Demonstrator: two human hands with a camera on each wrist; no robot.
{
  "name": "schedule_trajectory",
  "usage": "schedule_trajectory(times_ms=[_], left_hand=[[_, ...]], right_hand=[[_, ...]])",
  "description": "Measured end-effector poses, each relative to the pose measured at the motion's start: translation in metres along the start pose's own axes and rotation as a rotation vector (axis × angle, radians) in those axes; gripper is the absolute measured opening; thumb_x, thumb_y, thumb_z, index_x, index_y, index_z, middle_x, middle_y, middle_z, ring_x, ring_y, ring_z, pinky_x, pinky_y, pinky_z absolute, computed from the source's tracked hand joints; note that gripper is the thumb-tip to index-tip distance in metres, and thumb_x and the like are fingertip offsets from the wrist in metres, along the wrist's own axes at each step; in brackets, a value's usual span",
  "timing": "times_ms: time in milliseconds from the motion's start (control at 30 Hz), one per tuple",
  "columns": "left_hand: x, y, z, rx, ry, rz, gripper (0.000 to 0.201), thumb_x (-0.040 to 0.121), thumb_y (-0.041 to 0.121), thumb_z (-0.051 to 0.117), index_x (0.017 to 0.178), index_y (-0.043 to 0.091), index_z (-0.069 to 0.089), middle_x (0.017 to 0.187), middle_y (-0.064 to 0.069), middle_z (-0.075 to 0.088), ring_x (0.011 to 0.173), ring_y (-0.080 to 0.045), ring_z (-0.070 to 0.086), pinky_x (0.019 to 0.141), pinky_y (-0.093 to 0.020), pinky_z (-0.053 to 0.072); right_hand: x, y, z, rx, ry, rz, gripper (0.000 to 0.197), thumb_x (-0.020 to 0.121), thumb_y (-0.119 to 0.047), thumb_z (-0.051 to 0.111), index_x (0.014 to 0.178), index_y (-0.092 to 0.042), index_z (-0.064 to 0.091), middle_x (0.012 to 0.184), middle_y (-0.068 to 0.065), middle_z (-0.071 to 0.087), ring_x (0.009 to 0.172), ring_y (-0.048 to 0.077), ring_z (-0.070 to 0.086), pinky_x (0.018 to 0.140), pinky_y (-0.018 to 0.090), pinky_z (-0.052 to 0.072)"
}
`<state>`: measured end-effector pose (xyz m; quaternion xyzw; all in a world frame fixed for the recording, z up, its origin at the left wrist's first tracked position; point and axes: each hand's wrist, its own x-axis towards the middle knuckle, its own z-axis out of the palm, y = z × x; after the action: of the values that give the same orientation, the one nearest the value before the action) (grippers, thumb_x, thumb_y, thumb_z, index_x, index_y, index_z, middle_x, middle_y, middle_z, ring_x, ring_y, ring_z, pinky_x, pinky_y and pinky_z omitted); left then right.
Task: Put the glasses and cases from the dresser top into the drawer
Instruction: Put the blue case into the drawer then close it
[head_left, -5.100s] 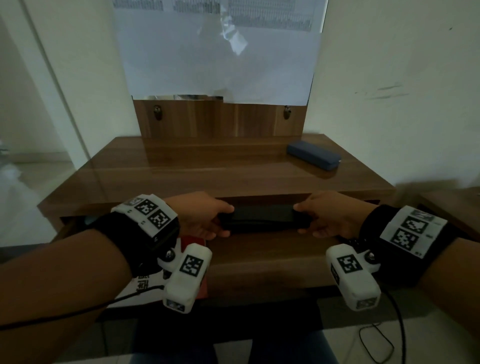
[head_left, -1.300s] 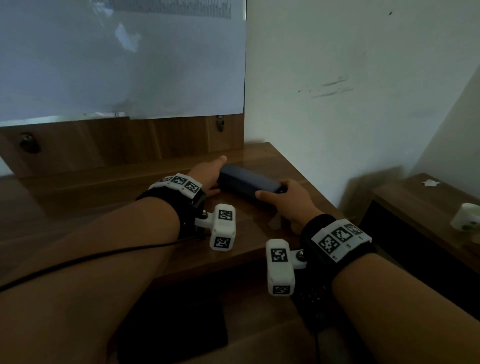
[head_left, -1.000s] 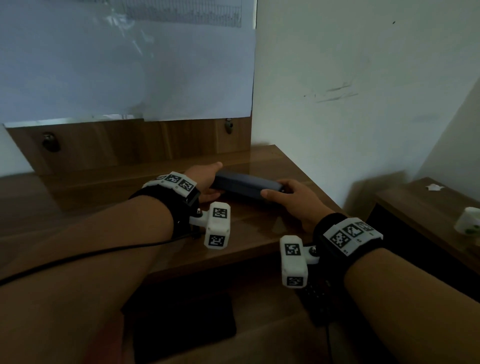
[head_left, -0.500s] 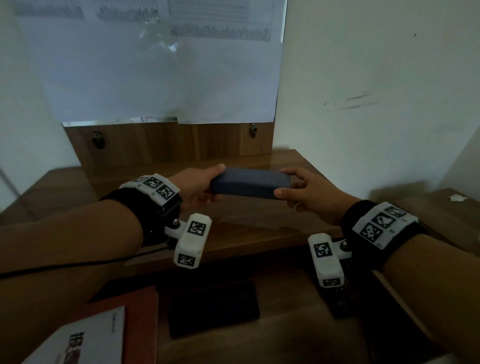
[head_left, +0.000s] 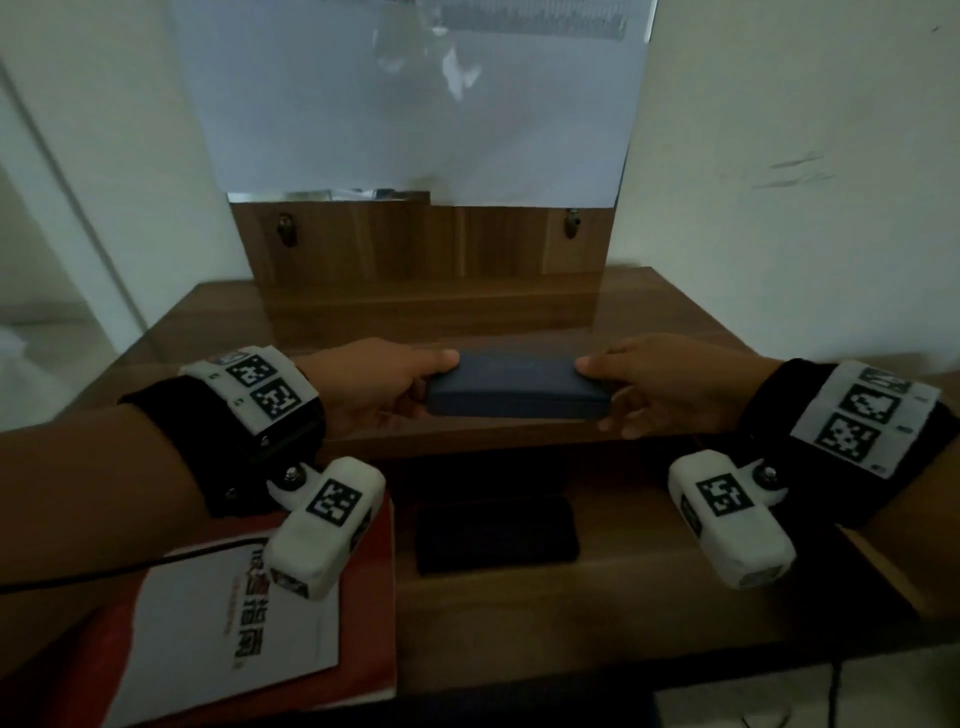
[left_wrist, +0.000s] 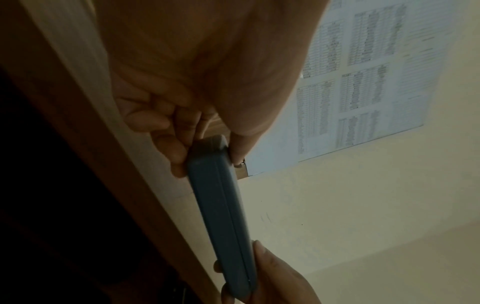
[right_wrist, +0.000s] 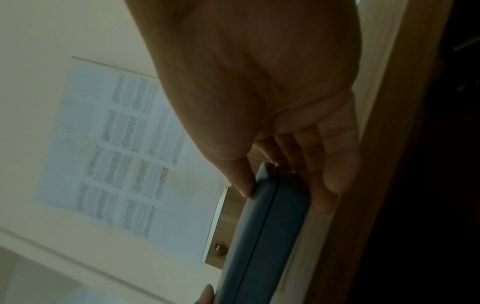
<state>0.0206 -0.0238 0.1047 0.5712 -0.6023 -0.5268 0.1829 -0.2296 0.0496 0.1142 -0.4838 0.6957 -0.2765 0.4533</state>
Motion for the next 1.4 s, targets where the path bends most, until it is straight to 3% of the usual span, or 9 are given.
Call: schedule_trajectory(times_ms=[100, 267, 367, 500, 633, 733, 833, 933, 1400], left_hand=[[-0.016, -0.014, 0.001, 0.043, -0.071, -0.075, 0.041, 0.090, 0.043, 0.059, 0.117, 0.011, 0.058, 0.098, -0.009, 0.058, 0.069, -0.016, 0.059, 0.055, -0.024, 0.042], [-0.035, -0.037, 0.009, 0.116, -0.135, -0.131, 0.036, 0.091, 0.036, 0.060, 0.117, 0.011, 0.060, 0.102, -0.010, 0.067, 0.077, -0.018, 0.066, 0.068, -0.026, 0.051], [-0.040, -0.052, 0.016, 0.187, -0.159, -0.170, 0.038, 0.091, 0.035, 0.061, 0.121, 0.011, 0.057, 0.107, -0.009, 0.067, 0.081, -0.018, 0.068, 0.072, -0.027, 0.054], [-0.044, -0.070, 0.024, 0.273, -0.234, -0.217, 0.036, 0.092, 0.033, 0.060, 0.118, 0.009, 0.059, 0.098, -0.006, 0.068, 0.074, -0.017, 0.067, 0.058, -0.023, 0.054], [-0.045, -0.087, 0.033, 0.280, -0.310, -0.274, 0.034, 0.094, 0.027, 0.058, 0.120, 0.006, 0.057, 0.107, -0.009, 0.067, 0.079, -0.020, 0.069, 0.060, -0.025, 0.057], [-0.043, -0.102, 0.038, 0.271, -0.330, -0.317, 0.038, 0.094, 0.023, 0.058, 0.124, 0.001, 0.054, 0.116, -0.016, 0.065, 0.089, -0.027, 0.068, 0.074, -0.030, 0.056], [-0.040, -0.108, 0.041, 0.281, -0.338, -0.323, 0.042, 0.093, 0.022, 0.058, 0.128, 0.000, 0.053, 0.120, -0.018, 0.062, 0.091, -0.028, 0.067, 0.068, -0.028, 0.058], [-0.038, -0.110, 0.045, 0.277, -0.332, -0.329, 0.042, 0.092, 0.022, 0.060, 0.126, -0.001, 0.053, 0.116, -0.019, 0.061, 0.085, -0.027, 0.066, 0.061, -0.025, 0.058], [-0.037, -0.113, 0.047, 0.286, -0.317, -0.328, 0.048, 0.094, 0.028, 0.056, 0.133, 0.002, 0.048, 0.116, -0.018, 0.063, 0.084, -0.022, 0.067, 0.073, -0.030, 0.057]], right_hand=[[-0.010, 0.005, 0.013, -0.100, -0.057, 0.072, 0.021, 0.094, -0.035, 0.056, 0.104, -0.016, 0.057, 0.102, 0.007, 0.061, 0.078, 0.025, 0.070, 0.065, 0.033, 0.058], [-0.021, 0.020, 0.035, -0.178, -0.112, 0.171, 0.028, 0.096, -0.030, 0.055, 0.116, -0.011, 0.055, 0.100, 0.008, 0.060, 0.076, 0.026, 0.071, 0.068, 0.033, 0.060], [-0.024, 0.033, 0.048, -0.238, -0.160, 0.232, 0.031, 0.096, -0.028, 0.057, 0.121, -0.009, 0.055, 0.105, 0.013, 0.064, 0.072, 0.026, 0.074, 0.057, 0.030, 0.060], [-0.029, 0.047, 0.063, -0.308, -0.202, 0.268, 0.033, 0.095, -0.026, 0.058, 0.119, -0.004, 0.058, 0.110, 0.021, 0.067, 0.080, 0.033, 0.073, 0.050, 0.028, 0.056], [-0.031, 0.054, 0.072, -0.357, -0.252, 0.285, 0.036, 0.096, -0.027, 0.055, 0.122, -0.002, 0.056, 0.122, 0.024, 0.060, 0.084, 0.035, 0.068, 0.058, 0.035, 0.058], [-0.029, 0.061, 0.077, -0.392, -0.272, 0.315, 0.040, 0.095, -0.030, 0.057, 0.123, -0.002, 0.055, 0.109, 0.020, 0.063, 0.081, 0.032, 0.070, 0.063, 0.038, 0.058], [-0.027, 0.067, 0.081, -0.393, -0.276, 0.336, 0.046, 0.094, -0.033, 0.058, 0.125, 0.000, 0.052, 0.097, 0.015, 0.061, 0.077, 0.030, 0.070, 0.058, 0.034, 0.056], [-0.027, 0.070, 0.085, -0.402, -0.263, 0.348, 0.047, 0.095, -0.034, 0.056, 0.125, 0.001, 0.052, 0.098, 0.016, 0.062, 0.079, 0.029, 0.068, 0.068, 0.037, 0.058], [-0.025, 0.073, 0.085, -0.426, -0.270, 0.320, 0.044, 0.095, -0.036, 0.055, 0.121, -0.002, 0.054, 0.096, 0.012, 0.063, 0.079, 0.026, 0.069, 0.069, 0.038, 0.057]])
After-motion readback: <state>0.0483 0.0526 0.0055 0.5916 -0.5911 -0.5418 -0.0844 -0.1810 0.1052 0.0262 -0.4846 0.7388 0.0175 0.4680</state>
